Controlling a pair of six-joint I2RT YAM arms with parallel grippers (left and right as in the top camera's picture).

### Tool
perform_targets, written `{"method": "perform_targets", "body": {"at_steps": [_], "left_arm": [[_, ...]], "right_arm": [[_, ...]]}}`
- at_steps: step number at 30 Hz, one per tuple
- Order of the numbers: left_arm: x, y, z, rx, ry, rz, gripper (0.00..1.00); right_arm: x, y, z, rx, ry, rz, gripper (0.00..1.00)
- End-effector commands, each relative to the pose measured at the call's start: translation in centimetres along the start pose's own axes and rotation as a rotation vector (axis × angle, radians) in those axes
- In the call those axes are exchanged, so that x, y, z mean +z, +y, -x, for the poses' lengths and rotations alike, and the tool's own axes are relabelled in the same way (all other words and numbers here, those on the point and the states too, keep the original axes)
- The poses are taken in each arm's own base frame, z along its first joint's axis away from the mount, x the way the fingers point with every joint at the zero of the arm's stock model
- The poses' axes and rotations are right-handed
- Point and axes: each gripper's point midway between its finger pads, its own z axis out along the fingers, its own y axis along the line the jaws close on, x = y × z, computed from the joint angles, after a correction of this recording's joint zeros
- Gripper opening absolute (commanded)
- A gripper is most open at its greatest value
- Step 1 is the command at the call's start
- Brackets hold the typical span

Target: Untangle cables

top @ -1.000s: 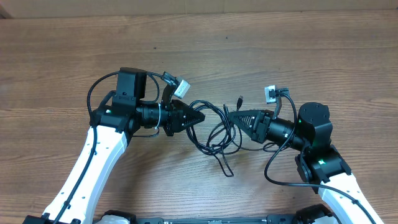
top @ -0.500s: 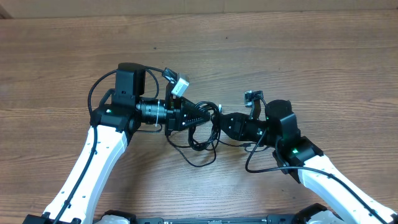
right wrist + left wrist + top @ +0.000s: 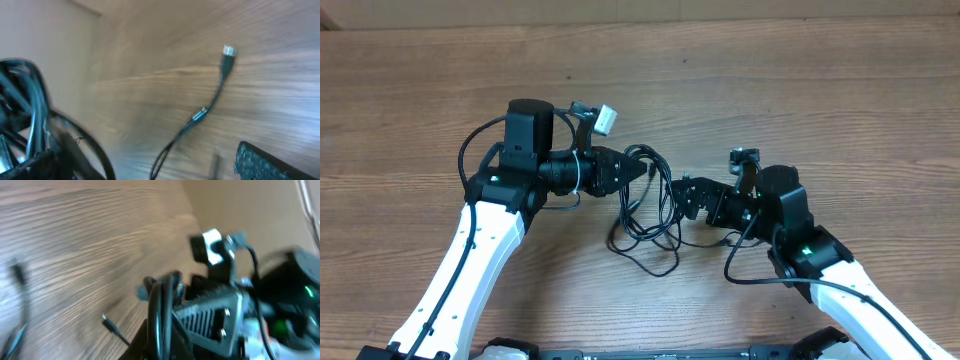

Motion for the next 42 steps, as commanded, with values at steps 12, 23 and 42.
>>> {"method": "perform_targets", "body": {"at_steps": [12, 23, 42], "left_arm": [[-0.6, 3.0, 2.0, -0.275, -0.130, 0.206, 0.04], [1.4, -2.2, -0.4, 0.141, 0.021, -0.019, 0.04], [0.7, -0.1, 0.6, 0.098, -0.026, 0.081, 0.04]], "right_arm": [[-0.7, 3.5, -4.8, 0.111, 0.196, 0.105, 0.77], [0.2, 2.5, -3.6, 0.363, 0.136, 0.042, 0.37], [3.0, -1.8, -4.5, 0.207, 0.161, -0.093, 0.04]]}}
